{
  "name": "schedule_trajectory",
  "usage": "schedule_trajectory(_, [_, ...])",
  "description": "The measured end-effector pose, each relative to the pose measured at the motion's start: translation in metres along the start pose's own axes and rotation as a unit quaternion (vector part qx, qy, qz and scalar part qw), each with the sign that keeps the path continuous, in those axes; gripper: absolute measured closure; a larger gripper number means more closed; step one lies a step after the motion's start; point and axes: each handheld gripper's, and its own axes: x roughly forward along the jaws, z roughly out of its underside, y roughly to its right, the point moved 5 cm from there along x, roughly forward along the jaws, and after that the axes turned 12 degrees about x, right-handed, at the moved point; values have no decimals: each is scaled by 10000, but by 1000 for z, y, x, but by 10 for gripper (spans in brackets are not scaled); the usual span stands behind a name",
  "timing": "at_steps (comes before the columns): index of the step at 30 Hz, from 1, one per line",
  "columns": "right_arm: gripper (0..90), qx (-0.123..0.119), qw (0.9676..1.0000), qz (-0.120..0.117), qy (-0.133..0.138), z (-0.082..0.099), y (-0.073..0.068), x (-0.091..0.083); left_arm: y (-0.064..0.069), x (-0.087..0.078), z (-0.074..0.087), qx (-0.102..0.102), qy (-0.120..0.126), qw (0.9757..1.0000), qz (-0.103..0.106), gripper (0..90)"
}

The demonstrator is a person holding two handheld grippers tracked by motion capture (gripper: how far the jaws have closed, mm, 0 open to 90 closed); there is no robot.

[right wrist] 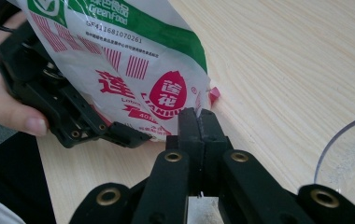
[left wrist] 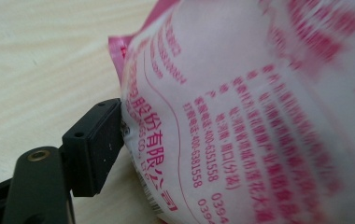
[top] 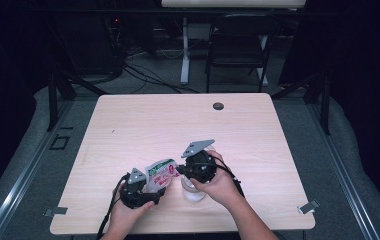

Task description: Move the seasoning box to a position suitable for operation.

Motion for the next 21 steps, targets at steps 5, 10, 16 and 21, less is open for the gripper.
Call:
schedule_trajectory(5, [900,-12,10000,-1,2,0,0,0,2,9,4,145,-201,9997,-87,232])
schedule_trajectory(10, [900,-2,10000,5,3,1,0,0,3,12,6,307,-182,9991,-219,235])
schedule_trajectory(16, [900,-26,10000,3,-28,1,0,0,4,15,7,584,-108,9976,-353,236])
schedule_trajectory(21, [900,-18,10000,7,-32,1,0,0,4,15,7,601,-111,9974,-373,238])
